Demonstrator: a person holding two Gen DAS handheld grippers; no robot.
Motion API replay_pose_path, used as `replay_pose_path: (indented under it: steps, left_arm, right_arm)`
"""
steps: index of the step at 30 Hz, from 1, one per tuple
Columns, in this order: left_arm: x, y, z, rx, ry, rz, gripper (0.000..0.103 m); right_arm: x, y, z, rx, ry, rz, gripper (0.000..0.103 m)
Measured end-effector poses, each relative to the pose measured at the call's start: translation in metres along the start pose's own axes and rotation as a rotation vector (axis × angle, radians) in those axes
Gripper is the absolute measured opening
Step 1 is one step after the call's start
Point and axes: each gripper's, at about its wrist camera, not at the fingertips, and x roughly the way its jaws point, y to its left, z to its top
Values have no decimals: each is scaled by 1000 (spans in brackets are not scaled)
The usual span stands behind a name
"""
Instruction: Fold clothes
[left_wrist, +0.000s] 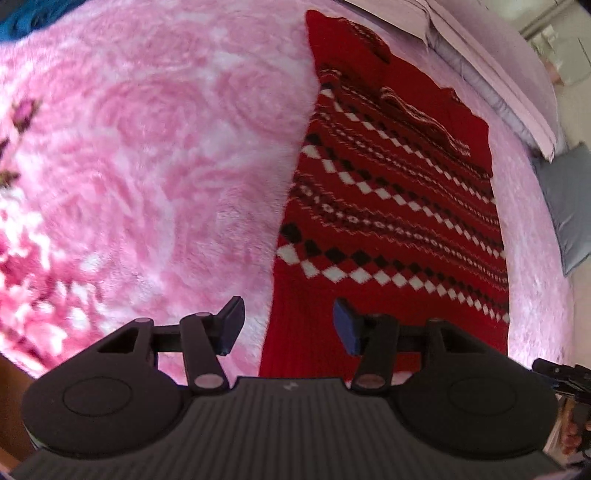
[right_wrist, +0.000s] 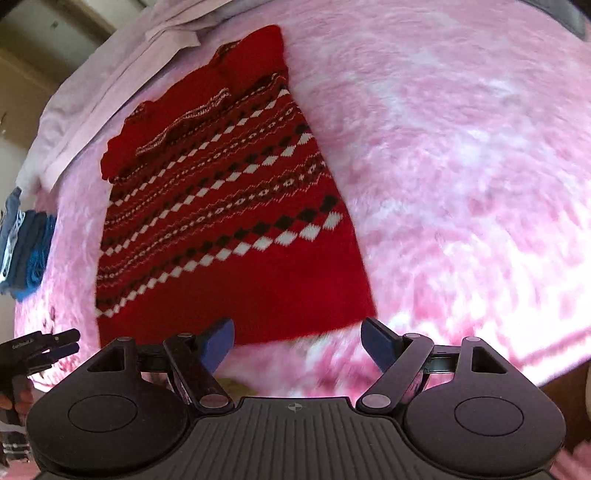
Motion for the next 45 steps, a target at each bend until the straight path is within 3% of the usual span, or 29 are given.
replay_pose_path:
  steps: [8, 9, 10, 11, 15, 22, 26, 27, 28, 29, 30, 32, 37, 43, 45]
  left_arm:
    - [29, 28, 3, -48, -131, -95, 45]
    - [32, 30, 4, -49, -140, -111, 44]
    - [35, 32, 5, -52, -149, -136, 44]
    - [37, 34, 6, -58, -150, -165, 44]
    - [48, 40, 5, -93, -70, -285, 43]
    - [55, 45, 0, -147, 2, -353, 39]
    - [63, 39, -1, -135, 4, -361, 41]
    - [64, 39, -1, -141, 3, -357, 41]
    - [65, 39, 0, -145, 4, -348, 38]
    - [66, 39, 1, -149, 5, -339, 21]
    - [67, 39, 2, -153, 6, -330, 5]
    - [67, 40, 3, -144, 11, -332, 4]
    - [47, 42, -1, -77, -20, -341, 3]
    - [-2, 59, -19, -94, -62, -378, 3]
    - [-19, 65, -32, -107, -39, -372, 3]
  right_arm:
    - [47, -50, 46, -82, -39, 104, 78]
    - [54, -57, 50, -79, -30, 118, 75]
    - [60, -63, 52, -72, -18, 134, 60]
    - [65, -68, 53, -59, -6, 149, 55]
    - [66, -90, 51, 53, -6, 265, 55]
    - [74, -105, 39, 173, 100, 465, 55]
    - [93, -97, 46, 175, 104, 527, 51]
    - [99, -95, 52, 185, 98, 533, 46]
    - [106, -92, 57, 198, 94, 533, 33]
    - [111, -90, 62, 203, 95, 526, 19]
    - [115, -88, 65, 201, 100, 514, 15]
    - [117, -84, 69, 173, 106, 490, 9]
    - [91, -89, 59, 146, 87, 423, 5]
    - [49, -90, 38, 144, 55, 430, 4]
    - [38, -91, 27, 157, 70, 440, 4]
